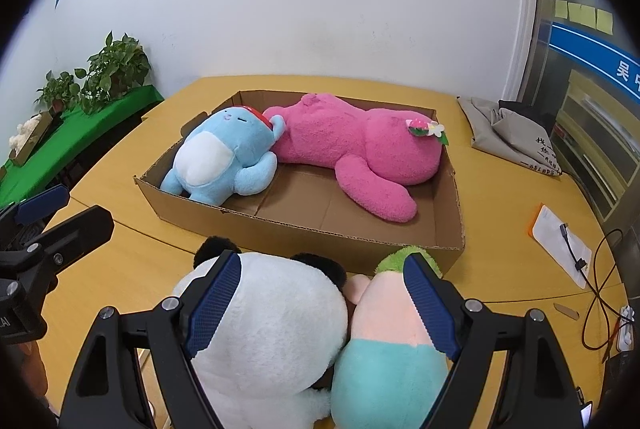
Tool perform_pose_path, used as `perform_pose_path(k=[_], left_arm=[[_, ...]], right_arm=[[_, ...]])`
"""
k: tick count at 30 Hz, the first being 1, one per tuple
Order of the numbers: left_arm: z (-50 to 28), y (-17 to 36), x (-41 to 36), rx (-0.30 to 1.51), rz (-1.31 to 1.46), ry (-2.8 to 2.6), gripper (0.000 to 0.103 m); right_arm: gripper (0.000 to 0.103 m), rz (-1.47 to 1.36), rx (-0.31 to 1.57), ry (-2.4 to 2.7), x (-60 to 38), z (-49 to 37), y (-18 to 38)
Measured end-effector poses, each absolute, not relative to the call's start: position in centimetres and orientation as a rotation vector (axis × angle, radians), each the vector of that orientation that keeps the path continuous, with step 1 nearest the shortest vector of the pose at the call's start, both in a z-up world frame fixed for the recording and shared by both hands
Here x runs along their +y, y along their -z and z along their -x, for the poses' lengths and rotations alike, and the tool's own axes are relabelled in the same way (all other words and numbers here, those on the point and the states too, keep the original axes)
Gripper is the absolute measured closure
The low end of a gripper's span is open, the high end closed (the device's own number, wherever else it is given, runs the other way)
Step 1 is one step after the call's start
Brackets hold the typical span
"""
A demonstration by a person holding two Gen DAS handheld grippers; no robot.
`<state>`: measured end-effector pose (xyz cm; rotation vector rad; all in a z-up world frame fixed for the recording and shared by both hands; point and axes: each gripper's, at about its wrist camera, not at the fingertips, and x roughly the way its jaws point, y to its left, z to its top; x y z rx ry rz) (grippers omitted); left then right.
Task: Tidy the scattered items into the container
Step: 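Move both grippers down onto the white panda plush and close them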
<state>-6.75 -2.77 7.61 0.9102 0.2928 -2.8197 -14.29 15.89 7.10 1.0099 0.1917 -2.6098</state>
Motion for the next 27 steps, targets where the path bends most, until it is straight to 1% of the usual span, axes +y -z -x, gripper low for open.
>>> perform_pose_path(k=[6,10,15,17,19,20,22,24,25,26,27], left_arm=[[7.3,-6.9,-3.2,0.345,-0.955,2.821,0.000],[8.1,-5.0,-4.3,0.561,-1.101,2.849,0.000],[9.3,-1.4,-4.9,0.646,-1.255,2.827,0.000],[9.8,0.4,-5.1,0.719,-1.330,2.837,0.000],[10.4,2.3,-5.1,0.766,-1.407,2.826,0.000],[10.7,3.2,-5.1,0.775,-1.437,2.818,0.000],[11.0,4.4,-5.5,0.859,-1.449,2.828,0.000],[11.1,5.3,-6.2,0.996,-1.442,2.838,0.000],[11.2,5.5,-6.4,1.035,-1.441,2.849,0.001],[11.3,5.7,-6.5,1.051,-1.445,2.859,0.003],[11.3,5.6,-6.6,1.054,-1.444,2.867,0.009]], right_arm=[[0.020,-1.023,0.190,2.605,16.3,14.7,-6.6],[0.020,-1.020,0.202,2.557,16.5,14.6,-5.5],[0.020,-1.006,0.359,2.369,14.6,11.9,-2.0],[0.019,-1.027,0.398,2.293,13.5,11.0,0.2],[0.010,-1.036,0.399,2.288,13.1,10.9,1.6],[0.002,-1.034,0.402,2.302,12.9,11.0,2.1],[0.000,-1.041,0.393,2.301,12.5,11.3,2.9],[0.000,-1.014,0.433,2.313,11.9,11.1,3.4],[0.000,-1.004,0.448,2.308,11.6,11.0,3.5],[0.003,-0.988,0.452,2.300,11.3,10.7,3.6],[0.007,-0.973,0.443,2.294,11.2,10.4,3.6]])
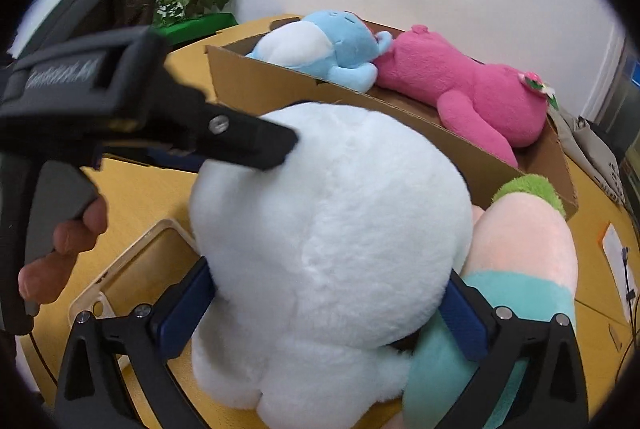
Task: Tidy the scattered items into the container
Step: 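Move both grippers down onto the white panda plush and close them, then lift the white panda and carry it over the box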
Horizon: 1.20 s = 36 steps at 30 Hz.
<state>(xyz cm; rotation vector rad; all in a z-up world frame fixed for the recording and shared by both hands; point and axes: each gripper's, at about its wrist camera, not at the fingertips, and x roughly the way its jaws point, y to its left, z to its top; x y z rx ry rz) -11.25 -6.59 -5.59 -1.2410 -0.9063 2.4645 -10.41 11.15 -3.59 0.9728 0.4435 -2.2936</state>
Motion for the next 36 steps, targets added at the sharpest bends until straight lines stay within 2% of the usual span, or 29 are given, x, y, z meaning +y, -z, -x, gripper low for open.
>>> perform_pose_path(k=[2,5,8,12,15,16,21,23,29,33,36], left_arm=[[10.9,5.0,-6.8,-0.873,1.224,-2.489,0.021],[9.9,4.1,-7.5,-0.816,1.228,-2.518,0.028],[9.2,3.9,-8.8,-0.830,1.237,-2.507,0.034],[9.5,4.1,-9.5,-0.836,1.242,-2.513,0.035],[10.0,4.2,-9.4,-0.811,1.261,-2.545,0.036],[10.1,4.2,-9.3,-0.799,1.267,-2.556,0.037],[10.0,2.9,-9.0,-0.756,1.254,-2.567,0.046],[9.7,0.9,-8.1,-0.680,1.220,-2.608,0.048],[11.8,-7.3,-6.9,-0.499,0.994,-2.674,0.048],[18.4,-12.2,-6.7,-0.347,0.921,-2.699,0.048],[24.2,-12.8,-6.9,-0.276,0.966,-2.696,0.047]], right_arm=[[0.013,-0.953,0.404,2.282,11.1,10.0,3.3],[0.023,-0.939,0.342,2.260,11.2,9.6,2.9],[0.023,-0.936,0.278,2.228,11.0,9.3,2.5],[0.016,-1.008,0.116,2.208,11.5,11.7,2.5],[0.017,-1.033,0.115,2.181,10.7,13.3,2.9],[0.018,-1.024,0.122,2.177,10.4,13.4,3.0],[0.039,-0.979,0.039,2.174,11.0,13.4,3.1],[0.043,-0.950,0.005,2.180,11.6,12.9,2.5],[0.044,-0.735,-0.049,2.282,13.3,12.8,-3.9],[0.044,-0.617,-0.037,2.362,13.4,17.3,-8.5],[0.044,-0.641,-0.083,2.387,13.1,22.6,-9.5]])
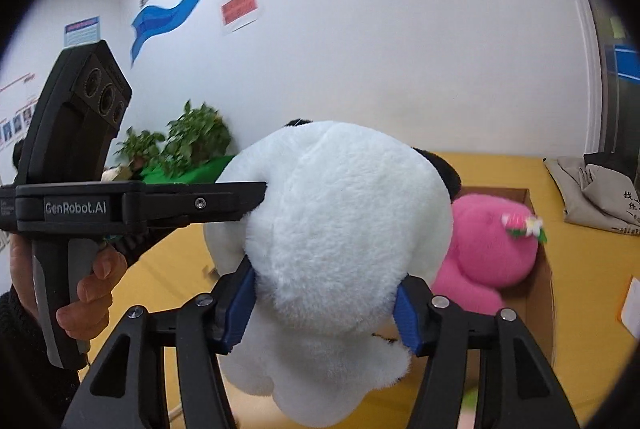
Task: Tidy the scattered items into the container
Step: 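Lift the white panda and carry it over the box, then lower the panda between the blue cat and pink bear, open both grippers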
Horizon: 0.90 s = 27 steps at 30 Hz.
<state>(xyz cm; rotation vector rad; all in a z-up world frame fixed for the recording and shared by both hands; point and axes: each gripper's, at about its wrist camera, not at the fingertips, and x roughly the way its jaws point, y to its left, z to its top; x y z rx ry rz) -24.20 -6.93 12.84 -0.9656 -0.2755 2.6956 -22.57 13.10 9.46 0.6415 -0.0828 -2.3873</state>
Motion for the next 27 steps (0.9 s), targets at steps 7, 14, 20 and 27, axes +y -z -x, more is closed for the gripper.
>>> perform_pose_path(k=[7,14,20,27], left_arm=[[32.9,-2.5,-8.8,-0.399,1.307,-2.549,0.044],[31.5,-0.7,-9.1,-0.437,1.315,-2.534,0.030],[26.1,-3.5,-9.4,-0.344,1.227,-2.686,0.024],[22.2,1.9,-9.2,-0.424,1.384,-2.622,0.029]], right_arm=[[0.044,-0.989,-0.152,2.404,11.1,32.2,-2.0],[0.020,-1.303,-0.089,2.356,9.6,33.3,2.7],[0.020,-1.318,-0.092,2.352,10.6,30.0,3.4],[0.022,-1.341,0.049,2.404,9.8,28.9,4.2]])
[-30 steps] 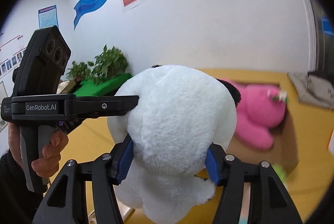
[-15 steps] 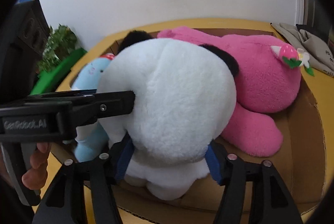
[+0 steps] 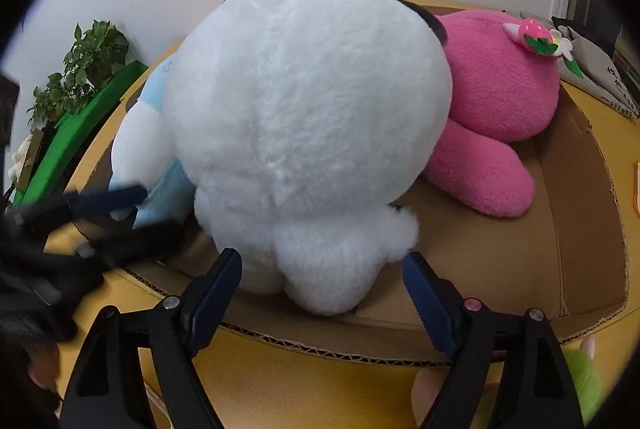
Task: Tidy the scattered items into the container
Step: 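Lower the panda between the blue cat and pink bear, open both grippers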
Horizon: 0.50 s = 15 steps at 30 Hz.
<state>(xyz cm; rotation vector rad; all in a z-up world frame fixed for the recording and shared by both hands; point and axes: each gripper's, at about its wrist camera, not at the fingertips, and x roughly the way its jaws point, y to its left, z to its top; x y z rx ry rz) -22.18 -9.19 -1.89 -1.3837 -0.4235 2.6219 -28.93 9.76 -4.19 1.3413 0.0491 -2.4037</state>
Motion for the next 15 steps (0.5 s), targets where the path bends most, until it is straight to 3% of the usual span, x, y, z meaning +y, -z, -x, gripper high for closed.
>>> perform_pose_path(k=[5,9,13,15], left_arm=[[19.4,2.0,-7.0,-0.340,1.393,-2.634,0.030],[17.1,1.8,-6.3,-0.383,1.368,-2.657,0.028],[14.2,-0.8,-6.1,-0.419,1.247,-2.825,0.003],[12.4,-2.9,-5.6,-0.407,1.154,-2.935,0.000]], right_arm=[[0.021,-1.324,0.054,2.425,11.1,26.4,4.1],[0.020,-1.315,0.072,2.424,11.7,23.7,3.4],[0.019,-1.299,0.079,2.455,12.6,22.0,2.5],[0.018,-1.228,0.109,2.472,13.2,20.5,1.1]])
